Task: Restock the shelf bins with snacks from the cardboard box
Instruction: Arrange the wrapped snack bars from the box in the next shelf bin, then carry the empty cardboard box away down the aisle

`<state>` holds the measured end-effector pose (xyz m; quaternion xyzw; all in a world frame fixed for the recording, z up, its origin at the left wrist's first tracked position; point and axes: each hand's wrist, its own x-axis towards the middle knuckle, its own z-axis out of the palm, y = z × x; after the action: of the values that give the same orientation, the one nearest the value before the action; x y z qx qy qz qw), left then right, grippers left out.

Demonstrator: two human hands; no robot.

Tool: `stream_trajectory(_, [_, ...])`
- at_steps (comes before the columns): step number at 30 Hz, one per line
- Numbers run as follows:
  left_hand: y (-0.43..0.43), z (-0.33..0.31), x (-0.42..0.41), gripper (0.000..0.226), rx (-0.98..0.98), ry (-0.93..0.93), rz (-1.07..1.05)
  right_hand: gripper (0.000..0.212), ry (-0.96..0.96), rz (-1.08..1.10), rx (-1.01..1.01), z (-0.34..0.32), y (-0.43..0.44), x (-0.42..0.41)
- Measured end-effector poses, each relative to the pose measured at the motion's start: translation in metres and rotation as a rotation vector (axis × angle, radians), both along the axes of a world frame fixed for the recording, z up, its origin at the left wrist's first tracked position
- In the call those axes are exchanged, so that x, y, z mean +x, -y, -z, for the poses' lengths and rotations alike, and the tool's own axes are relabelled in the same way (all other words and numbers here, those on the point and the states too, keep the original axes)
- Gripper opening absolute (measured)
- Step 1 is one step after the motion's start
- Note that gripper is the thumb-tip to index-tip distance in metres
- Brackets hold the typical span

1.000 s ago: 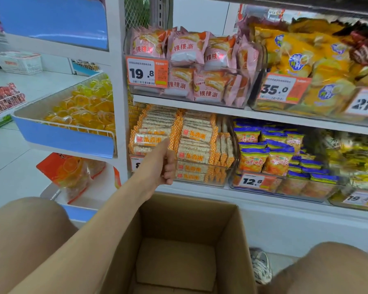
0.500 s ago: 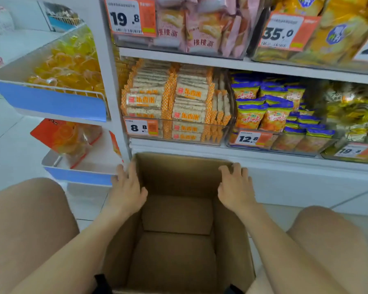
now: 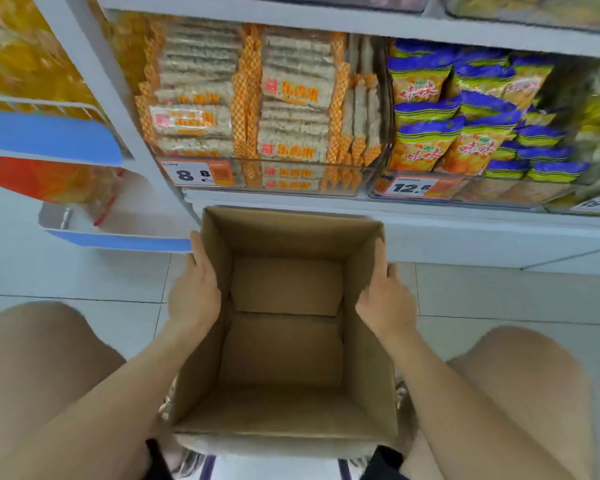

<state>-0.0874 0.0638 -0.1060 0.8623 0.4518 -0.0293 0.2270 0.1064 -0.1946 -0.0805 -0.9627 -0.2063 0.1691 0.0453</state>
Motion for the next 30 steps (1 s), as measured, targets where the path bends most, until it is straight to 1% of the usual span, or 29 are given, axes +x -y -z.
stream_trajectory(2, [0.012,-0.022,-0.001,0.088,-0.031,-0.031,0.04,0.116,-0.1,0.012,-0.043,-0.019,0.015,-0.012])
stream_trajectory(4, [0.019,-0.057,-0.001,0.089,-0.038,-0.067,0.055,0.121,-0.164,0.066,-0.011,-0.047,0.028,-0.019])
stream_trajectory(7, [0.032,-0.114,0.006,0.094,0.09,-0.247,0.149,0.122,-0.178,0.183,0.035,-0.102,0.045,-0.02])
stream_trajectory(10, [0.048,-0.192,0.02,0.086,0.108,-0.323,0.229,0.113,-0.152,0.237,0.039,-0.178,0.065,-0.022])
stream_trajectory(11, [0.055,-0.218,0.025,0.087,0.116,-0.315,0.233,0.108,-0.133,0.251,0.049,-0.203,0.074,-0.022])
stream_trajectory(14, [0.079,-0.296,0.042,0.094,0.092,-0.166,0.25,0.1,-0.093,0.326,0.064,-0.276,0.107,-0.018])
stream_trajectory(17, [0.112,-0.363,0.065,0.092,0.093,-0.102,0.302,0.093,-0.06,0.437,0.091,-0.341,0.156,-0.015])
stream_trajectory(18, [0.128,-0.386,0.076,0.087,0.086,-0.093,0.342,0.089,-0.041,0.487,0.106,-0.363,0.176,-0.014])
stream_trajectory(20, [0.163,-0.427,0.102,0.068,0.026,-0.04,0.421,0.076,0.006,0.588,0.138,-0.4,0.219,-0.01])
stream_trajectory(21, [0.181,-0.444,0.117,0.058,-0.004,-0.012,0.439,0.067,0.029,0.653,0.158,-0.417,0.242,-0.009])
stream_trajectory(23, [0.218,-0.472,0.152,0.045,-0.026,0.008,0.43,0.049,0.066,0.828,0.201,-0.446,0.292,-0.003])
stream_trajectory(26, [0.281,-0.505,0.208,0.029,-0.012,0.043,0.506,0.036,0.115,1.066,0.282,-0.486,0.366,0.01])
stream_trajectory(28, [0.329,-0.53,0.244,0.024,-0.005,0.054,0.54,0.032,0.146,1.171,0.333,-0.506,0.411,0.017])
stream_trajectory(30, [0.381,-0.554,0.276,0.03,0.001,0.069,0.589,0.027,0.176,1.264,0.383,-0.52,0.455,0.019])
